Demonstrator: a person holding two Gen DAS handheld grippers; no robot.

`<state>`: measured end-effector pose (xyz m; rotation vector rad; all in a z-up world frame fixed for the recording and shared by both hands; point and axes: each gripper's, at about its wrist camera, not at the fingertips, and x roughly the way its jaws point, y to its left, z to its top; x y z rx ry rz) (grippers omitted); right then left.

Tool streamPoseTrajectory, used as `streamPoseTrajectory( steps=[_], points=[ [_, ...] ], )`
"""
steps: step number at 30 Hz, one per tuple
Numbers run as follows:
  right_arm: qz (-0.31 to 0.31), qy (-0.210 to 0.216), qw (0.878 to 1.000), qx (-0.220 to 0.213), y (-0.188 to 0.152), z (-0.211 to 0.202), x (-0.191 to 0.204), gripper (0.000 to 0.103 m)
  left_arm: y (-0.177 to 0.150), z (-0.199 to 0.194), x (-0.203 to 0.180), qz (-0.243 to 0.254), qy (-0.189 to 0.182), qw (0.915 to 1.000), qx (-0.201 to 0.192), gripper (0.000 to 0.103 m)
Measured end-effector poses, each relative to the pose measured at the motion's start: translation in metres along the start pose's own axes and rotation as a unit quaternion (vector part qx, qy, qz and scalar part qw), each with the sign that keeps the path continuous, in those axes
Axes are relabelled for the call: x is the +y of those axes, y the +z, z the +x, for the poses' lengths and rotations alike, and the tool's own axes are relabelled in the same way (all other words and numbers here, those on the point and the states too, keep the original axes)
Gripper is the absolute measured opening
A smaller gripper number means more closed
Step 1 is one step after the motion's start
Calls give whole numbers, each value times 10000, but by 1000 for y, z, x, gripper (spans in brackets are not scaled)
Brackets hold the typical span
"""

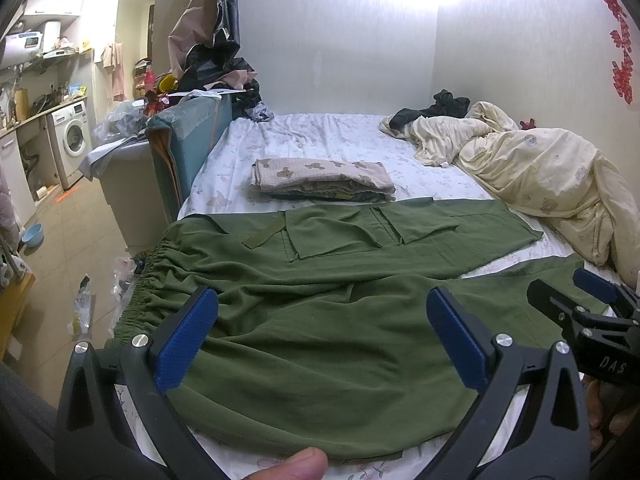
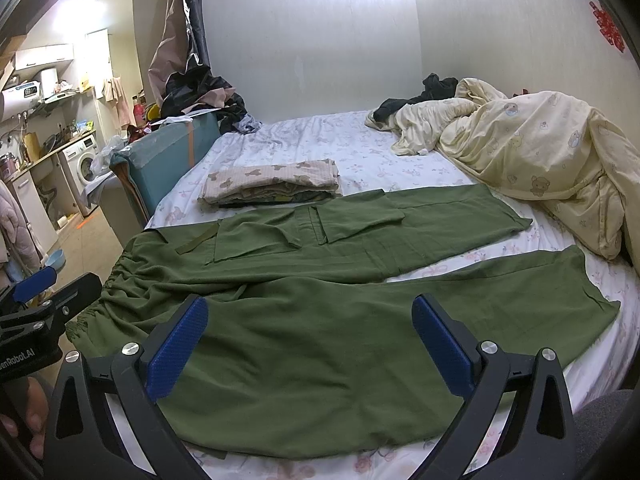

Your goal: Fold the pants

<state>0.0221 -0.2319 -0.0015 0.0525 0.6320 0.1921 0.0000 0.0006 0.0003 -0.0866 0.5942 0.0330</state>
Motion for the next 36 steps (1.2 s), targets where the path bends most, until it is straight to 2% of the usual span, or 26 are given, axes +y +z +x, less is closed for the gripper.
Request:
streamPoseTrajectory(
  steps=[36],
  points=[
    [-13,6,10000,-1,-2,1,4,103,0,0,0,-3,2,10000,-13,103]
  ],
)
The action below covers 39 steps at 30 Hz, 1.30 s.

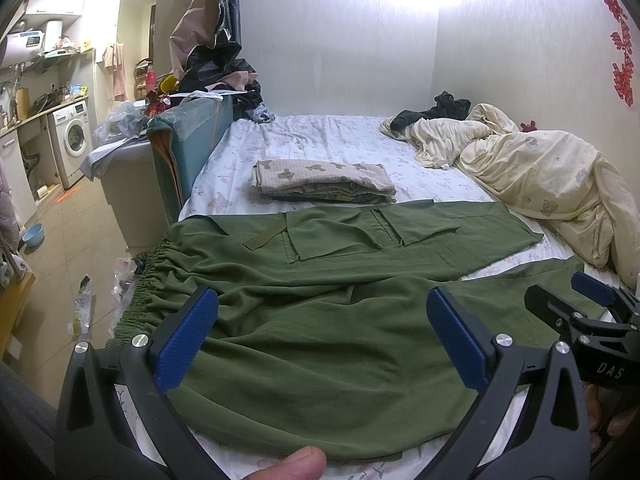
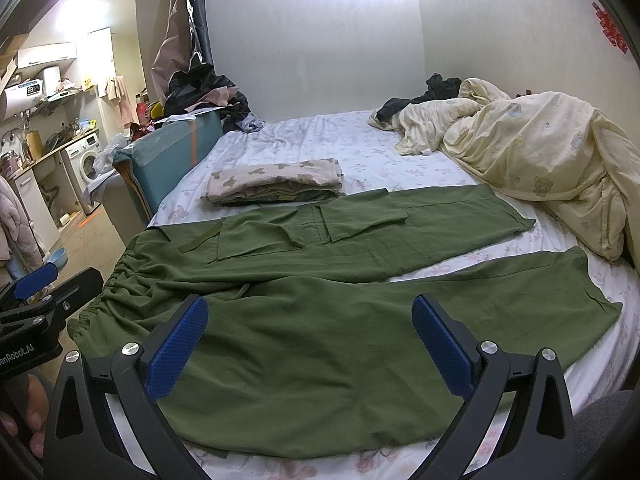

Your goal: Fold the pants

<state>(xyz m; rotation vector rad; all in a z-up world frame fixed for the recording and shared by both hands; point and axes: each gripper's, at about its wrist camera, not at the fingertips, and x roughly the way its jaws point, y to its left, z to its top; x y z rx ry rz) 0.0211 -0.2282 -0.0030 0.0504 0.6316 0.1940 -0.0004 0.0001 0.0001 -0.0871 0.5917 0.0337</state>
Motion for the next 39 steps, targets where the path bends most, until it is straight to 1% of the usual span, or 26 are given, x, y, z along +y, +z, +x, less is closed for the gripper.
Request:
streamPoseTrajectory(
  steps=[8,13,14,17,20,24,31,34,37,39],
  points=[
    [-16,-13,10000,21,-3,2,2,103,0,0,0,1,-13,10000,23,103],
    [-27,-12,10000,42,-1,1,-1,103,10,-2,-4,-7,21,10000,33,103],
    [-34,-7,10000,57,-2,3,3,103,4,0,-4,-8,28,10000,30,103],
    [-81,-5,10000,23,-4,3,3,103,5,-2,-6,31,51,10000,45,103],
    [74,89,9999,61,-5,5,2,103,4,-1,-5,-8,54,10000,31,103],
    [-90,20,9999,-62,-5,-3,4,103,3,-1,-4,17,59,10000,3,103],
    [-66,57,9999,-125,-1,-6,2,103,2,-1,0,46,6,10000,-10,103],
    [-20,86,9999,-104,-1,-5,0,103,3,1,8,-76,73,9999,46,103],
    [17,87,9999,-72,-1,-4,-2,103,6,9,26,-346,169,9990,223,103],
    [80,120,9999,-64,-1,-4,-3,103,8,14,42,-582,310,9972,345,103]
  ],
)
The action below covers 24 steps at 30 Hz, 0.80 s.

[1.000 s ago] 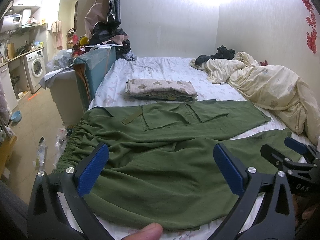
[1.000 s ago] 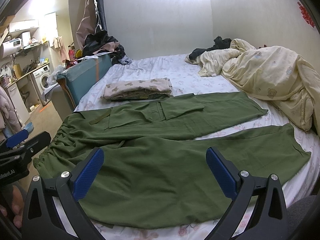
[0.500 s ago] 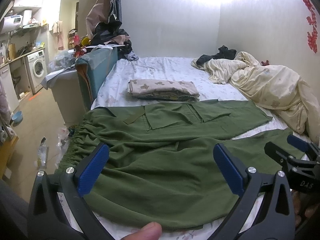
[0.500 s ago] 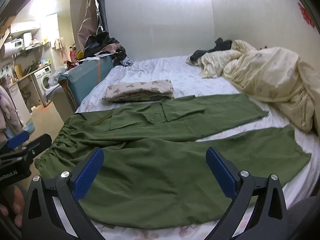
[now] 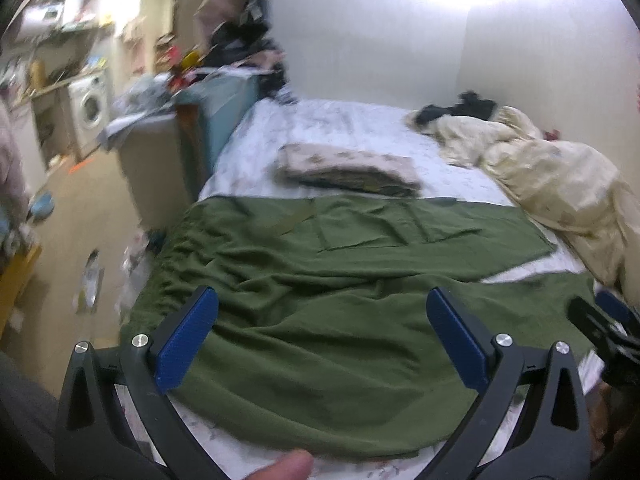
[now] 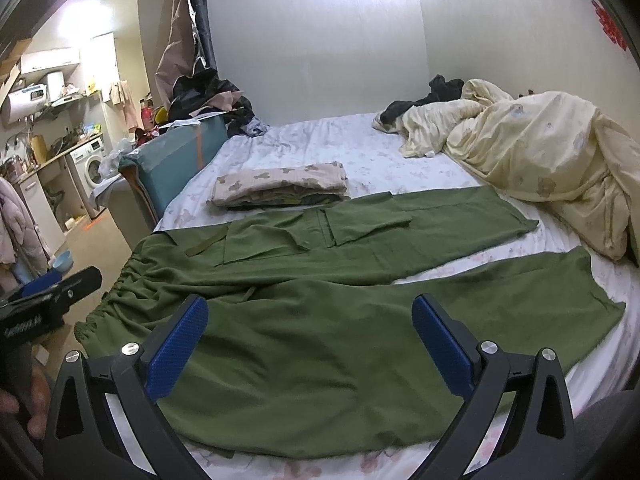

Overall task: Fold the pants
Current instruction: 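Grasp the elastic waistband with the left gripper while the right gripper moves toward the hems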

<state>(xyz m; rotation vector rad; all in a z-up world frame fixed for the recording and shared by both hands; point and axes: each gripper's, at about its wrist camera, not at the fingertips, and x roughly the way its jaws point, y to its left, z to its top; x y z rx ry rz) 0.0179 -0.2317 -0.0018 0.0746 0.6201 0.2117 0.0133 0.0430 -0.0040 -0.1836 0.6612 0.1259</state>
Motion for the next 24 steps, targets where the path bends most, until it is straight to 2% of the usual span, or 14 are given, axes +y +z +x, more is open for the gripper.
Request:
streamPoseTrajectory(
  steps=[4,8,10,14,17,19,22,24],
  points=[
    [27,11,10000,-33,1,-4,-3,103,9,13,39,-570,336,9976,179,103],
    [251,117,9996,4,3,-4,-10,103,12,27,81,-1268,641,9891,398,103],
    [397,145,9991,38,4,-4,-16,103,8,32,103,-1695,810,9808,514,103],
    [821,348,9959,172,7,-1,-30,103,-8,41,152,-2721,1175,9523,721,101],
    [1119,485,9922,255,8,1,-40,103,-24,48,176,-3330,1231,9312,822,101],
    [1308,556,9893,338,7,5,-45,103,-29,53,178,-3409,1225,9279,882,99],
    [1563,649,9845,449,6,10,-54,103,-34,69,179,-3348,1305,9281,974,97],
    [1701,703,9817,498,6,13,-59,103,-39,83,183,-3455,1418,9213,1084,92]
  ],
)
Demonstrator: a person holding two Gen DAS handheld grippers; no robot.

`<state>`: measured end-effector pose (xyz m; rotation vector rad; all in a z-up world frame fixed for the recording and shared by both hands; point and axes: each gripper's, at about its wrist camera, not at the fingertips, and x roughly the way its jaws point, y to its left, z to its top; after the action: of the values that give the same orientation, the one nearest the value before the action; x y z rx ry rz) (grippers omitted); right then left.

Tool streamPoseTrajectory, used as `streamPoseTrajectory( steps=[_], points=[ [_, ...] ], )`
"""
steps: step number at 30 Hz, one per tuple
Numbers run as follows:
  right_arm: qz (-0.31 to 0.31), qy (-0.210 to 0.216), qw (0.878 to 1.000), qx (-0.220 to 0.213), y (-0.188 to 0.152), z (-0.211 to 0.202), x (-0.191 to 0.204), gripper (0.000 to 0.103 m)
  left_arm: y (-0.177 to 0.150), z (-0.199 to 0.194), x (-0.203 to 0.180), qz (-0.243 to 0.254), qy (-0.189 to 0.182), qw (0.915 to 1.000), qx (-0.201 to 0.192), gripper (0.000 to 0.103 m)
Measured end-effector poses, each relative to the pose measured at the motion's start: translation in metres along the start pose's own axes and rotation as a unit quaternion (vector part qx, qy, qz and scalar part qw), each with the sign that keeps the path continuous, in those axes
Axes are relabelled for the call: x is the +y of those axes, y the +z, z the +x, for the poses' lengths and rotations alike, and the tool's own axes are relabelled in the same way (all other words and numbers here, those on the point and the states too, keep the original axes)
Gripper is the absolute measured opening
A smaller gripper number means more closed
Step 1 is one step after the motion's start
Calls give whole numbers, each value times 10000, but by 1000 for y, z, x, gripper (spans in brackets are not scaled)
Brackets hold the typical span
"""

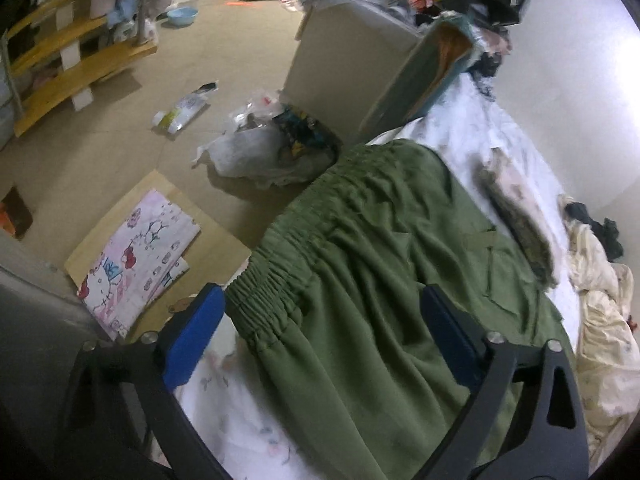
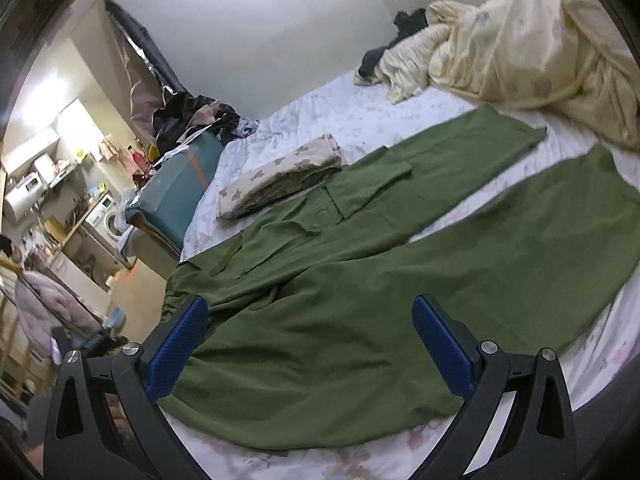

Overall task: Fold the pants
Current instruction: 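Grasp the elastic waistband with the left gripper while the right gripper moves toward the hems, then grasp the pant leg hems with the right gripper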

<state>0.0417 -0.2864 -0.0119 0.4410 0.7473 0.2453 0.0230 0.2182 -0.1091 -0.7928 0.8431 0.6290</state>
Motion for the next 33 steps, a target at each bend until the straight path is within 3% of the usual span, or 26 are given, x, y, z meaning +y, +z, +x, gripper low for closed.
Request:
streamPoseTrajectory(
  steps=[4,8,9,10,12,15,18,22,25,27,29,31,33],
  points=[
    [150,16,9999,59,1,3,-6,103,-9,38,24,-564,348,9973,327,76],
    [251,-26,9996,125,0,6,-11,103,-18,60,40,-977,212,9938,490,59],
    [265,-34,9995,138,-1,6,-12,103,-18,60,40,-998,153,9938,472,48],
    [264,-44,9995,148,-1,7,-11,103,-17,59,37,-962,88,9943,451,29],
    [246,-70,9995,181,-2,8,-11,103,-14,48,25,-683,-55,9971,330,15],
    [226,-56,9995,204,-2,10,-10,103,-6,19,7,-337,-319,9989,-45,13],
    [197,-9,9995,249,-3,12,-9,103,5,-3,-6,-148,-604,9980,-85,12],
    [275,150,9984,479,-8,17,-12,103,12,-20,-32,784,-72,9969,-64,11],
    [641,429,9913,1069,-21,29,-19,103,15,-27,-47,1175,145,9929,-63,11],
    [1115,518,9792,1615,-41,40,-27,103,13,-32,-55,1439,201,9893,-91,11],
    [1752,335,9613,2099,-68,53,-40,103,13,-36,-58,1552,242,9875,-99,11],
    [2475,392,9407,2286,-99,64,-56,103,12,-37,-59,1567,314,9871,-134,11],
    [2926,117,9251,2415,-120,79,-71,103,10,-35,-58,1528,410,9873,-166,11]
  ],
)
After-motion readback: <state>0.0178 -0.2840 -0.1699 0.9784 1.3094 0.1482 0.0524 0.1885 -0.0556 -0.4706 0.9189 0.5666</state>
